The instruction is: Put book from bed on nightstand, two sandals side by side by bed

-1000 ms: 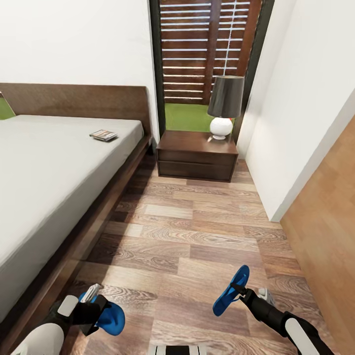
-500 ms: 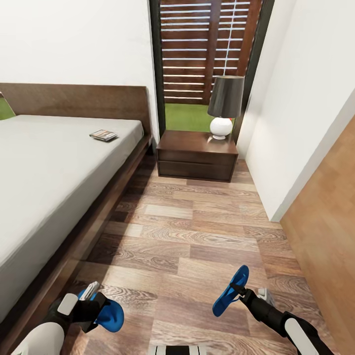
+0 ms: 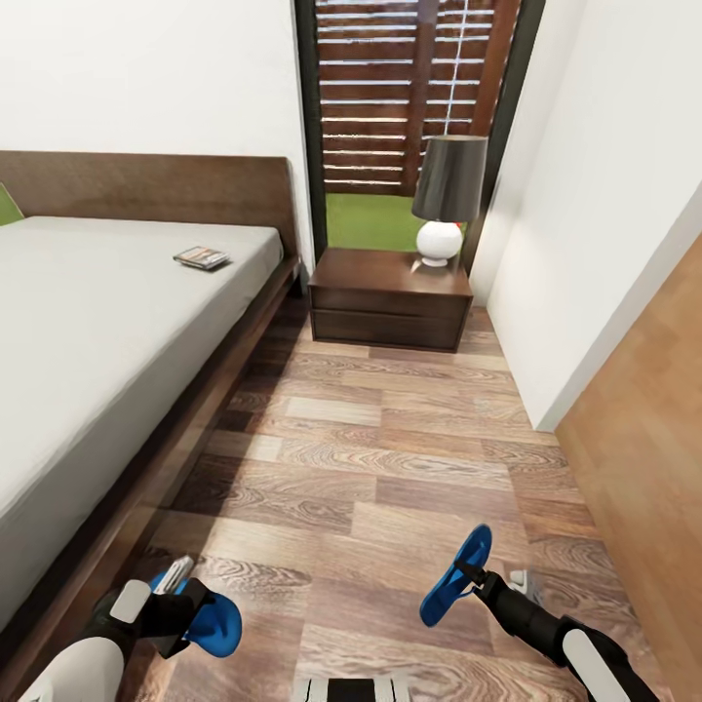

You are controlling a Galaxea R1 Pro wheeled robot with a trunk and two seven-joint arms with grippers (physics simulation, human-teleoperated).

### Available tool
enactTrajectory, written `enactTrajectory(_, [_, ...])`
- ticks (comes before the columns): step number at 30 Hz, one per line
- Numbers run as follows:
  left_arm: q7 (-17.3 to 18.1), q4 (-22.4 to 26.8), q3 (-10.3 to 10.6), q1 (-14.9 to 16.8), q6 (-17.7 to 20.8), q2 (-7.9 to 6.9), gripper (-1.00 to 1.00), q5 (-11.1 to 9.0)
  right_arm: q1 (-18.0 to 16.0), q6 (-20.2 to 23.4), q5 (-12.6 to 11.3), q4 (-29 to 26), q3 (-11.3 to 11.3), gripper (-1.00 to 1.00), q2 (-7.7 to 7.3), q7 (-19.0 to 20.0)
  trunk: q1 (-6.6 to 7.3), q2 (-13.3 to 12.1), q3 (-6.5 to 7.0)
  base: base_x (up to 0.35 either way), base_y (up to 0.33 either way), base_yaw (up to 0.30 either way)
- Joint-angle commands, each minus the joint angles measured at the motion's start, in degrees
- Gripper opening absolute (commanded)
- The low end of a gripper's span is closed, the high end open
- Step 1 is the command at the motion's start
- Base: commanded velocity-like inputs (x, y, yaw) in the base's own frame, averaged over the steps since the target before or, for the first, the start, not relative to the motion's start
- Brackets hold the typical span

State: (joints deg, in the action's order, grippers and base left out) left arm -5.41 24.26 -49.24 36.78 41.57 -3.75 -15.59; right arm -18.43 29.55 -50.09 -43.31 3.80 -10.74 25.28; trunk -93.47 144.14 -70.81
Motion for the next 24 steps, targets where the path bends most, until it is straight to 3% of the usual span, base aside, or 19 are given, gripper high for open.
enactTrajectory(1, [-0.6, 0.1, -0.2, 0.0, 0.3, 0.04, -1.0, -0.7, 0.0, 0.5, -0.5, 0.0, 0.2, -1.0, 0.01, 0.0, -0.01, 0.0, -0.27, 0.0, 0.0, 0.0])
enactTrajectory(17, [-0.8, 3.1, -0.2, 1.3, 0.2, 0.49, -1.0, -0.8, 0.0, 0.8, -0.7, 0.0, 0.2, -1.0, -0.07, 0.1, -0.42, 0.2, -3.82, 0.0, 0.0, 0.0])
enactTrajectory(24, [-4.4, 3.7, -0.2, 1.9, 0.2, 0.76, -1.0, -0.8, 0.0, 0.9, -0.7, 0.0, 0.2, -1.0, -0.07, 0.6, -0.6, 0.3, -5.37, 0.0, 0.0, 0.0])
